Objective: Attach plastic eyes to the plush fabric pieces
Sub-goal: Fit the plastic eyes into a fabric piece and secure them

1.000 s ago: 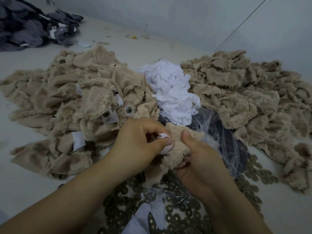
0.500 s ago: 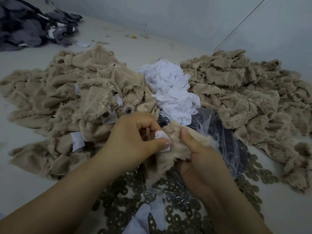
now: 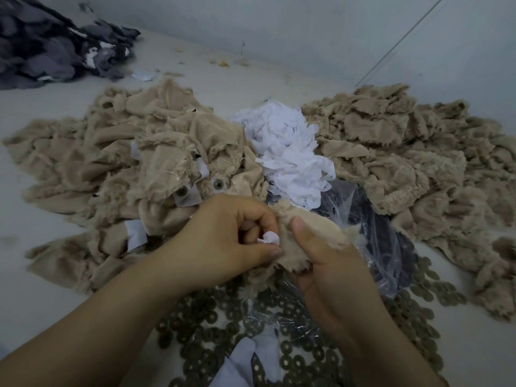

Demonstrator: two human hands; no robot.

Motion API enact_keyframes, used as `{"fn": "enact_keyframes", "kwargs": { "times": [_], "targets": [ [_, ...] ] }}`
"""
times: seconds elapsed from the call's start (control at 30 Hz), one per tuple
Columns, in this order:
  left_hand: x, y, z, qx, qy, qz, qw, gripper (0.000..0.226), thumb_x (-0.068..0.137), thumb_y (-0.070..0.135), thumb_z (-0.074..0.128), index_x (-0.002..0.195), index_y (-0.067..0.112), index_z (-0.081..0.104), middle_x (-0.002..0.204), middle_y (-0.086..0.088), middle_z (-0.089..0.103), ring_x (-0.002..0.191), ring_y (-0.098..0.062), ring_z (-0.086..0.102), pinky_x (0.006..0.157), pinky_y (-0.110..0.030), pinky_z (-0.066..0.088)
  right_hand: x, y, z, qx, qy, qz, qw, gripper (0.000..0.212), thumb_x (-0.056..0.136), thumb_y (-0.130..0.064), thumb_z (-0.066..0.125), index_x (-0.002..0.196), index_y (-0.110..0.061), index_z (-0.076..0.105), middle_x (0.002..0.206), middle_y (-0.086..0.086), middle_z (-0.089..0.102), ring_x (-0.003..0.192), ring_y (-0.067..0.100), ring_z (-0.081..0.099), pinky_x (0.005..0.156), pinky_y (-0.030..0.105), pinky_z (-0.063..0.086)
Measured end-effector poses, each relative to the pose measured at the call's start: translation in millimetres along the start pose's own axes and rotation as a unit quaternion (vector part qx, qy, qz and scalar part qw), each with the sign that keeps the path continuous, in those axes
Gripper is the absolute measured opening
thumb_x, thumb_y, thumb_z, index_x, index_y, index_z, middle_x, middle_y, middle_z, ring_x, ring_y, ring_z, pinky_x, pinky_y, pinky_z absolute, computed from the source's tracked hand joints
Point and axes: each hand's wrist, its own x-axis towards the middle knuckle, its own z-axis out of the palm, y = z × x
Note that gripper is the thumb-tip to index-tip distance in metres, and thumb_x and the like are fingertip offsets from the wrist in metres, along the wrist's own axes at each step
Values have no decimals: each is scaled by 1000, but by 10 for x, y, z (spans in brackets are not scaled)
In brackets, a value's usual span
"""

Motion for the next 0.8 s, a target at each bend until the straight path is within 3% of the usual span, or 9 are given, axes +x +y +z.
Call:
{"fn": "enact_keyframes", "kwargs": {
  "times": [0.17, 0.3, 0.43, 0.57, 0.63, 0.73, 0.8],
  "targets": [
    [24, -21, 3, -37, 1, -9, 999, 10, 80, 17, 81, 77, 16, 71, 61, -4, 66, 53, -18, 59, 52, -29, 51, -12, 70, 1, -116, 25, -72, 990, 37, 74, -33, 75, 102, -9, 77, 101, 12, 77, 98, 31, 74, 90, 52, 56],
    [39, -63, 61, -109, 38, -42, 992, 27, 77, 40, 77, 77, 14, 69, 57, -9, 67, 44, -34, 55, 39, -31, 46, -4, 95, -13, -172, 26, -95, 980, 28, 78, -34, 75, 95, -11, 78, 91, 7, 78, 88, 27, 75, 70, 34, 61],
    [96, -199, 126, -161, 60, -72, 982, 13, 91, 16, 68, 83, 19, 58, 51, -16, 61, 31, -24, 45, 34, -23, 37, 38, 162, -14, -114, 33, -78, 990, 37, 77, -30, 72, 106, -6, 74, 102, 15, 76, 98, 35, 72, 89, 57, 57],
    [176, -306, 191, -133, 96, -79, 983, 14, 85, 12, 74, 76, 12, 64, 59, -32, 57, 48, -22, 47, 48, -30, 40, 82, 194, -43, -57, 15, -57, 997, 33, 84, -22, 68, 112, -6, 73, 111, 15, 75, 104, 34, 71, 94, 52, 54],
    [211, -342, 207, -166, 100, -73, 978, 18, 85, 10, 73, 68, 9, 68, 57, -26, 58, 51, -19, 50, 51, -26, 45, 114, 181, -61, -12, 26, -43, 999, 36, 81, -19, 68, 113, -4, 71, 111, 16, 75, 103, 32, 72, 90, 47, 57],
    [222, -384, 228, -242, 117, -88, 959, 21, 87, 8, 66, 66, 5, 69, 46, -1, 46, 40, -5, 37, 42, -14, 35, 142, 161, -84, 39, 5, -9, 999, 30, 82, -16, 65, 107, -2, 72, 107, 19, 75, 95, 33, 74, 72, 44, 63],
    [222, -416, 242, -252, 115, -87, 957, 24, 92, 5, 61, 69, 0, 66, 46, 2, 41, 39, -3, 32, 40, -13, 31, 158, 165, -85, 48, -3, 1, 999, 33, 84, -17, 63, 112, -1, 70, 108, 19, 74, 96, 34, 74, 70, 44, 63]
  ]
}}
